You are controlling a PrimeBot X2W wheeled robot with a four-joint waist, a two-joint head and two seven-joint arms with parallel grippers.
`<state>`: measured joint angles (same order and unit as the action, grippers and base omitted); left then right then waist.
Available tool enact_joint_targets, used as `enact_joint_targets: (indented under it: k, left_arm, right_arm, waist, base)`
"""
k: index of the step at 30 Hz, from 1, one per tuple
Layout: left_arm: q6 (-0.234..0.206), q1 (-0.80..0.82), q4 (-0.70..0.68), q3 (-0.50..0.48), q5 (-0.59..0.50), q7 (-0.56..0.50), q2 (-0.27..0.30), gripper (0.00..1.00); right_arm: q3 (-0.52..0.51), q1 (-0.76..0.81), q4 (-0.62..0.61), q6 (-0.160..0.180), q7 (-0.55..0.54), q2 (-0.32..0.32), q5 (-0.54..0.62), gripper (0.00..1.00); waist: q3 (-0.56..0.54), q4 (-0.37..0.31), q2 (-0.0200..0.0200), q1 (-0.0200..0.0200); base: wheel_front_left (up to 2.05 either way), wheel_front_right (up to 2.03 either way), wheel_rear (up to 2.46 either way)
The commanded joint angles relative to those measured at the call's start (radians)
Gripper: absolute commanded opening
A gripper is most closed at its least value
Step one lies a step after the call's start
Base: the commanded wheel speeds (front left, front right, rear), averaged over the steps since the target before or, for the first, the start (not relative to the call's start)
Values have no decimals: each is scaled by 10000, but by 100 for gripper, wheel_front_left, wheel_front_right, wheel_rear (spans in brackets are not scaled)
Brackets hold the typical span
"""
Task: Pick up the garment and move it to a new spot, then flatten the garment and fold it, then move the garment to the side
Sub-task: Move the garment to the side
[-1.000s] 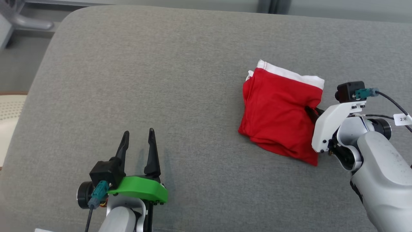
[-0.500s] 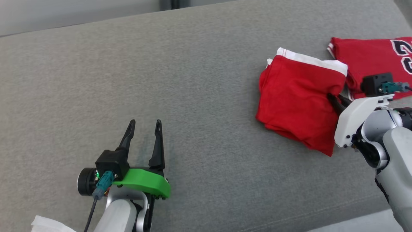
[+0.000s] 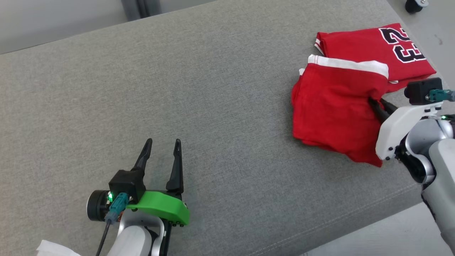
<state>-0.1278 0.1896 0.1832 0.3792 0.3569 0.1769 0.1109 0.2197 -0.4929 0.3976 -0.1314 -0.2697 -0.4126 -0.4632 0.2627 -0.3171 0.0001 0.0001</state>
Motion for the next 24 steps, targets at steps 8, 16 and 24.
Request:
enact_joint_targets:
  k: [8, 16, 24]
  left_arm:
    - [-137, -51, -233, -13, -2, -20, 134, 100]
    - [-118, 199, -434, 112, 39, 49, 54, 100]
    - [-90, 423, -541, 241, -25, 81, 69, 100]
  right_arm:
    - [489, -1519, 537, 18, -305, -1065, 380, 0]
    - [1264, -2643, 1288, 18, -1156, -2998, 617, 0]
    - [1148, -3362, 2625, 18, -586, -3952, 998, 0]
  waist:
    - [249, 1279, -1, -1]
    - [788, 2140, -1, -1]
    - [1368, 2672, -1, -1]
  base:
    - [0, 0, 0]
    - [0, 0, 0]
    - [0, 0, 0]
